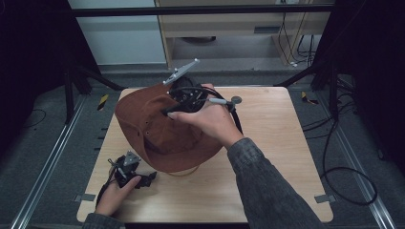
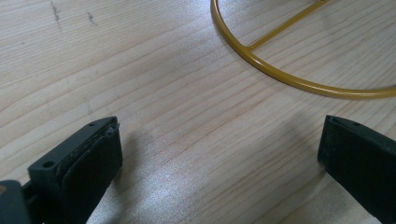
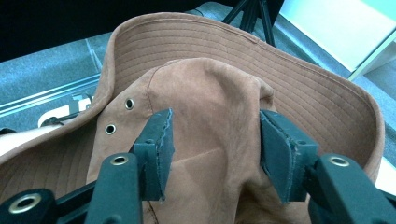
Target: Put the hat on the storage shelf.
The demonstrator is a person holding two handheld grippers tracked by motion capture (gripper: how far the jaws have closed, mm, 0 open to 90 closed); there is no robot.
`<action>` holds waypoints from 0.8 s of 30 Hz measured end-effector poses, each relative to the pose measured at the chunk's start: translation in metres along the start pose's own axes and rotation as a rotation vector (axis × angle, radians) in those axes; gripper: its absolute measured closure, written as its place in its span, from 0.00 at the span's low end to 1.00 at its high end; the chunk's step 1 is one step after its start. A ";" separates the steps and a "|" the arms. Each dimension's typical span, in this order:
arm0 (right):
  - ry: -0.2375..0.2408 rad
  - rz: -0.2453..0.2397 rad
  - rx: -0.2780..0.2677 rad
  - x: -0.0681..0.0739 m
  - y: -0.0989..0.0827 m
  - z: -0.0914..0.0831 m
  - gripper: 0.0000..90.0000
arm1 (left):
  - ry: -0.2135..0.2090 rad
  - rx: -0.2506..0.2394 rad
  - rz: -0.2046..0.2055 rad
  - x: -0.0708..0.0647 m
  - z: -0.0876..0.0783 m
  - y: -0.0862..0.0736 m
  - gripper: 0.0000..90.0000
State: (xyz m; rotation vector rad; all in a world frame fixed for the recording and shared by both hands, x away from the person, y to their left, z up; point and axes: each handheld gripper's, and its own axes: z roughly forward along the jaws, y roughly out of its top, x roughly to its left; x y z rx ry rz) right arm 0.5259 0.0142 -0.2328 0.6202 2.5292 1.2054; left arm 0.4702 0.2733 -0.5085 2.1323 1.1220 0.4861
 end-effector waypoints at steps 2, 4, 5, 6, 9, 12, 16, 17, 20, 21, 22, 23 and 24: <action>-0.001 0.004 0.003 0.001 0.000 0.000 0.49 | 0.000 0.000 0.000 0.000 0.000 0.000 0.00; -0.001 0.002 0.002 0.002 0.000 0.000 0.48 | 0.000 0.000 0.000 0.000 0.000 0.000 0.00; 0.001 0.003 0.002 0.002 0.000 0.000 0.47 | 0.001 0.000 0.000 0.000 0.000 0.000 0.00; -0.001 0.003 0.002 0.002 0.000 0.000 0.45 | 0.000 0.000 0.000 0.000 0.000 0.000 0.00; -0.003 0.004 0.002 0.003 -0.001 0.000 0.41 | 0.000 0.000 0.000 0.000 0.000 0.000 0.00; -0.002 0.008 0.000 0.003 -0.001 -0.002 0.36 | 0.000 0.000 0.000 0.000 0.000 0.000 0.00; -0.003 0.025 0.008 0.003 -0.002 -0.005 0.29 | 0.000 0.000 0.000 0.000 0.000 0.000 0.00; -0.004 0.027 0.006 0.003 -0.003 -0.007 0.27 | 0.000 0.000 0.000 0.000 0.000 0.000 0.00; -0.002 0.047 0.007 0.001 -0.005 -0.011 0.20 | 0.000 0.000 0.000 0.000 0.000 0.000 0.00; -0.003 0.055 0.006 0.000 -0.006 -0.013 0.19 | 0.000 0.000 0.000 0.000 0.000 0.000 0.00; -0.005 0.056 0.000 -0.001 -0.008 -0.016 0.18 | 0.000 0.000 0.000 0.000 0.000 0.000 0.00; -0.007 0.061 -0.006 -0.002 -0.009 -0.019 0.17 | 0.000 0.000 0.000 0.000 0.000 0.000 0.00; -0.005 0.068 -0.012 -0.003 -0.010 -0.022 0.15 | 0.000 0.000 0.000 0.000 0.000 0.000 0.00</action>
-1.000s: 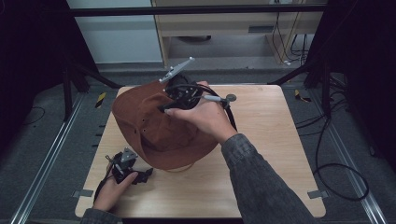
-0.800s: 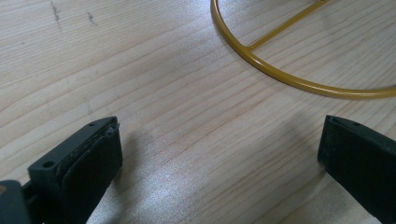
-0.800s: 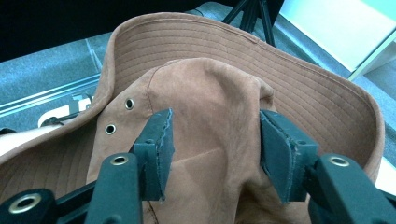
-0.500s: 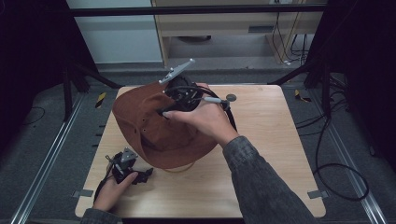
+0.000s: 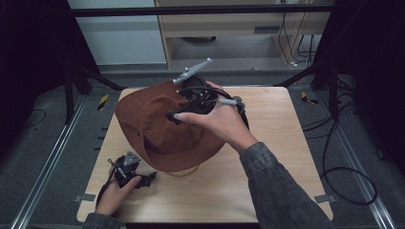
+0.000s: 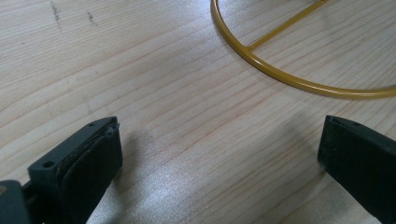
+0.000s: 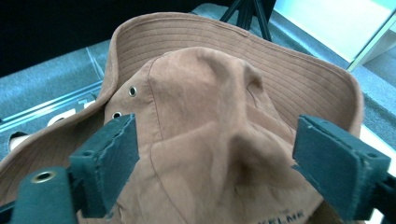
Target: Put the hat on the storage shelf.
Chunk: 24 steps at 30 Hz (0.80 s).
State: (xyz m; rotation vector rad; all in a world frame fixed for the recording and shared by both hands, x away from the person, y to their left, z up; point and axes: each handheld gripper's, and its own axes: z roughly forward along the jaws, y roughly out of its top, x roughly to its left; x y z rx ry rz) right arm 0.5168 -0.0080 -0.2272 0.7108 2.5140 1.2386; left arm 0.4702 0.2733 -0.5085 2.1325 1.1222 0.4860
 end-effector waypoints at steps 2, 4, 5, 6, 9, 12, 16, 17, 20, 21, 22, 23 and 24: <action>-0.005 0.007 -0.013 -0.002 -0.004 -0.007 0.14 | 0.000 0.000 0.000 0.000 0.000 0.000 0.00; -0.010 0.013 -0.031 -0.006 -0.010 -0.014 0.13 | 0.000 -0.001 -0.001 0.000 0.000 0.000 0.00; -0.012 0.017 -0.035 -0.008 -0.012 -0.017 0.12 | 0.000 -0.001 -0.001 0.000 0.000 0.000 0.00; -0.018 0.019 -0.039 -0.009 -0.016 -0.021 0.12 | 0.000 0.000 0.000 0.000 0.000 0.000 0.00; -0.033 0.029 -0.052 -0.016 -0.027 -0.032 0.10 | 0.000 0.000 0.000 0.000 0.000 0.000 0.00; -0.050 0.053 -0.082 -0.024 -0.040 -0.045 0.08 | 0.001 -0.004 -0.001 0.000 0.000 0.000 0.00; -0.074 0.076 -0.121 -0.034 -0.058 -0.062 0.07 | 0.002 -0.005 -0.001 0.000 0.000 0.000 0.00; -0.080 0.079 -0.131 -0.036 -0.063 -0.066 0.07 | 0.002 -0.005 0.000 0.000 0.000 0.000 0.00; -0.099 0.096 -0.148 -0.044 -0.078 -0.078 0.06 | 0.002 -0.005 -0.001 0.000 0.000 0.000 0.00; -0.103 0.102 -0.155 -0.046 -0.083 -0.082 0.06 | 0.002 -0.005 -0.004 0.000 0.000 0.000 0.00; -0.110 0.110 -0.162 -0.048 -0.089 -0.086 0.06 | 0.001 -0.003 -0.002 0.000 0.000 0.000 0.00; -0.116 0.120 -0.170 -0.050 -0.095 -0.089 0.06 | 0.001 -0.002 -0.001 0.000 0.000 0.000 0.00; -0.126 0.125 -0.174 -0.052 -0.101 -0.092 0.06 | 0.001 -0.002 -0.001 0.000 0.000 0.000 0.00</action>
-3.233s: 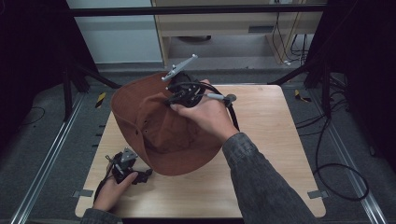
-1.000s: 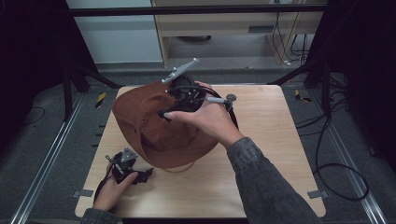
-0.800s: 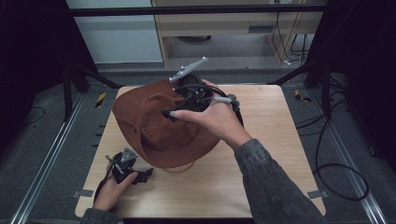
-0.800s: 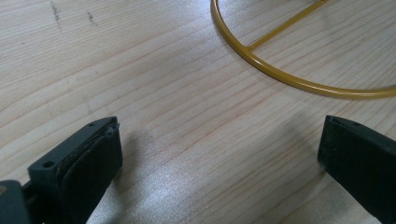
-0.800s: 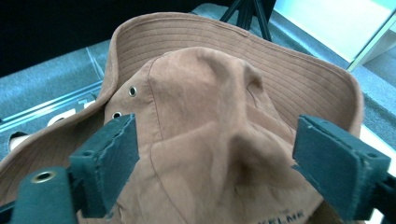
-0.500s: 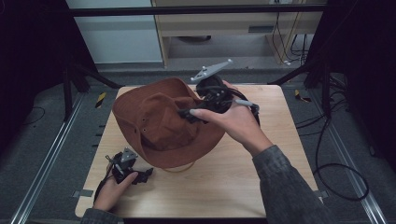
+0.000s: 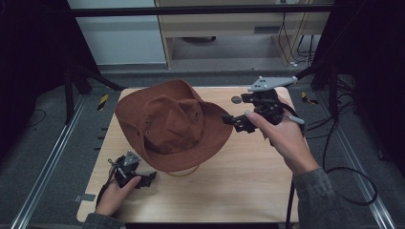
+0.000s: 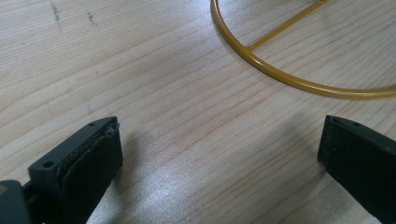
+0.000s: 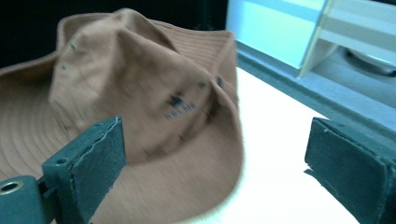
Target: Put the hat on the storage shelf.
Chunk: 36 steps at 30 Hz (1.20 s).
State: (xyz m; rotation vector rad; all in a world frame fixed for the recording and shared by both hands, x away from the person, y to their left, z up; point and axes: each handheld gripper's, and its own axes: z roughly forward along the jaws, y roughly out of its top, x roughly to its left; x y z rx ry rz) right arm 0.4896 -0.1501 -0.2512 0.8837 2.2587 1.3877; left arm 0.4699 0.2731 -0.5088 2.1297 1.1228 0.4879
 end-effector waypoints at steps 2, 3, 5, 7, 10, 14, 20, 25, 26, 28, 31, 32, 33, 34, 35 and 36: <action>-0.024 0.004 -0.014 -0.004 -0.010 -0.008 0.08 | 0.000 0.000 0.000 0.000 0.000 0.000 0.00; -0.027 0.008 -0.019 -0.006 -0.016 -0.011 0.09 | 0.000 0.000 0.000 0.000 0.000 0.000 0.00; -0.042 0.009 -0.021 -0.010 -0.028 -0.016 0.10 | 0.000 0.000 0.000 0.000 0.000 0.000 0.00; -0.059 0.014 -0.022 -0.012 -0.041 -0.019 0.11 | 0.000 0.000 0.000 0.000 0.000 0.000 0.00; -0.079 0.029 -0.022 -0.016 -0.062 -0.021 0.12 | 0.000 0.000 0.000 0.000 0.000 0.000 0.00; -0.074 0.056 -0.019 -0.020 -0.092 -0.019 0.13 | 0.000 0.000 0.000 0.000 0.000 0.000 0.00; -0.071 0.083 0.019 -0.023 -0.138 -0.003 0.13 | 0.000 0.000 0.000 0.000 0.000 0.000 0.00; -0.066 0.094 0.054 -0.025 -0.167 0.010 0.14 | 0.000 0.000 0.000 0.000 0.000 0.000 0.00; -0.068 0.099 0.061 -0.024 -0.172 0.012 0.14 | 0.000 0.000 0.000 0.000 0.000 0.000 0.00; -0.064 0.105 0.069 -0.025 -0.180 0.017 0.14 | 0.000 0.000 0.000 0.000 0.000 0.000 0.00; -0.062 0.124 0.079 -0.025 -0.193 0.027 0.14 | 0.000 0.000 0.000 0.000 0.000 0.000 0.00; -0.062 0.133 0.082 -0.025 -0.198 0.030 0.14 | 0.000 0.000 0.000 0.000 0.000 0.000 0.00; -0.067 0.136 0.086 -0.025 -0.203 0.033 0.14 | 0.000 0.000 0.000 0.000 0.000 0.000 0.00; -0.073 0.138 0.095 -0.025 -0.207 0.037 0.14 | 0.000 0.001 0.000 0.000 0.000 0.000 0.00; -0.078 0.145 0.106 -0.025 -0.211 0.041 0.14 | 0.000 0.001 0.000 0.000 0.000 0.000 0.00; -0.081 0.146 0.118 -0.025 -0.215 0.044 0.14 | 0.000 0.001 0.000 0.000 0.000 0.000 0.00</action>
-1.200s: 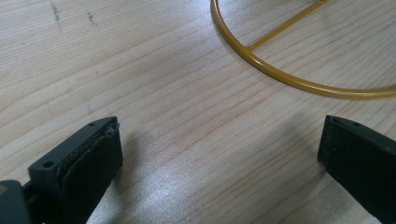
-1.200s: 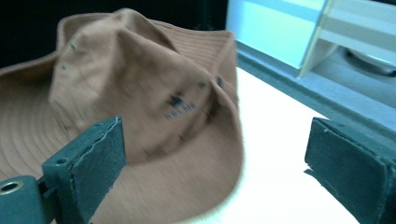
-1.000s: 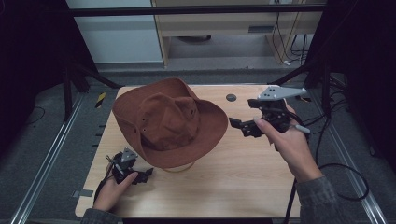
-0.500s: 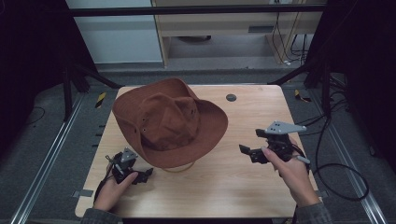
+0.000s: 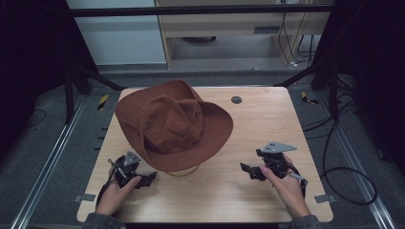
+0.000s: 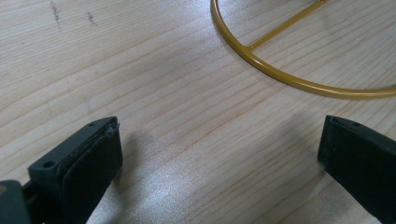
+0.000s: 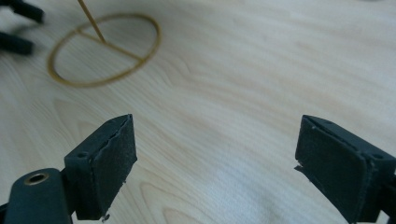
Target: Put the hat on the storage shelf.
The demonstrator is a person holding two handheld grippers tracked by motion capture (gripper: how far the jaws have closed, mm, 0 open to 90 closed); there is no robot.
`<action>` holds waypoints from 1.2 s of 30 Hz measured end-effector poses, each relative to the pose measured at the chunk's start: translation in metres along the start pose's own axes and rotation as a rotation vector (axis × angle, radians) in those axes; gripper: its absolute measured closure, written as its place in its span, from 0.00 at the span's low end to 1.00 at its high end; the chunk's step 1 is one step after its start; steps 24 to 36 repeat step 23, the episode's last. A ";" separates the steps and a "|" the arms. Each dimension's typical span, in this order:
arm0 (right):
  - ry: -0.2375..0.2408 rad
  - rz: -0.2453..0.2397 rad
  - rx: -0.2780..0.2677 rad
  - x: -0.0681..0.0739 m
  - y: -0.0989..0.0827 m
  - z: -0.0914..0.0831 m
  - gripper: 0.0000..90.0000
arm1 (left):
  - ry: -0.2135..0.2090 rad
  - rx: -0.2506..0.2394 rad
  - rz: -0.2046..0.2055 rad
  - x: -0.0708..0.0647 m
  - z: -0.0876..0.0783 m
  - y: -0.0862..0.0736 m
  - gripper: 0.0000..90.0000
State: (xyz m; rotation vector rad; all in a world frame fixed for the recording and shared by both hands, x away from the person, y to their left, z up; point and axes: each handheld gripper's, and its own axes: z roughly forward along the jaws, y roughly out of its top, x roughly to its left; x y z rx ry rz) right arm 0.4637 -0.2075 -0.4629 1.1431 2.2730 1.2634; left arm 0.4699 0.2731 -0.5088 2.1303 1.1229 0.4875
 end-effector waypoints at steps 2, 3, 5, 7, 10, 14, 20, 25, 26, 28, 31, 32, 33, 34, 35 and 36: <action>-0.016 0.002 0.026 -0.001 -0.005 0.006 0.14 | 0.000 0.000 0.000 0.000 0.000 0.000 0.00; -0.023 0.009 0.038 -0.001 -0.008 0.009 0.14 | 0.000 0.000 0.000 0.000 0.000 0.000 0.00; -0.044 0.003 0.067 -0.003 -0.014 0.014 0.14 | 0.000 0.000 0.000 0.000 0.000 0.000 0.00; -0.060 0.002 0.104 -0.004 -0.020 0.019 0.14 | -0.001 0.000 0.001 0.000 0.000 0.000 0.00; -0.059 0.019 0.140 -0.007 -0.027 0.026 0.13 | -0.001 0.000 0.001 0.000 0.000 0.000 0.00; -0.089 -0.006 0.147 -0.004 -0.033 0.030 0.11 | -0.001 0.000 0.001 0.000 0.000 0.000 0.00; -0.136 -0.046 0.132 0.002 -0.037 0.034 0.09 | -0.001 0.000 0.001 0.000 0.000 0.000 0.00; -0.136 -0.048 0.132 0.002 -0.037 0.034 0.09 | -0.001 0.000 0.001 0.000 0.001 0.001 0.00; -0.136 -0.048 0.132 0.002 -0.037 0.034 0.09 | -0.001 0.000 0.001 0.000 0.001 0.001 0.00; -0.136 -0.048 0.132 0.002 -0.037 0.034 0.09 | -0.001 0.000 0.001 0.000 0.001 0.001 0.00; -0.136 -0.048 0.132 0.002 -0.037 0.034 0.09 | -0.001 0.000 0.001 0.000 0.001 0.001 0.00; -0.136 -0.048 0.132 0.002 -0.037 0.034 0.09 | -0.001 0.000 0.001 0.000 0.001 0.001 0.00; -0.136 -0.048 0.132 0.002 -0.037 0.034 0.09 | -0.001 0.000 0.001 0.000 0.001 0.001 0.00; -0.136 -0.048 0.132 0.002 -0.037 0.034 0.09 | -0.001 0.000 0.001 0.000 0.001 0.001 0.00; -0.136 -0.048 0.132 0.002 -0.037 0.034 0.09 | -0.001 0.000 0.001 0.000 0.001 0.001 0.00; -0.136 -0.048 0.132 0.002 -0.037 0.034 0.09 | -0.001 0.000 0.001 0.000 0.001 0.001 0.00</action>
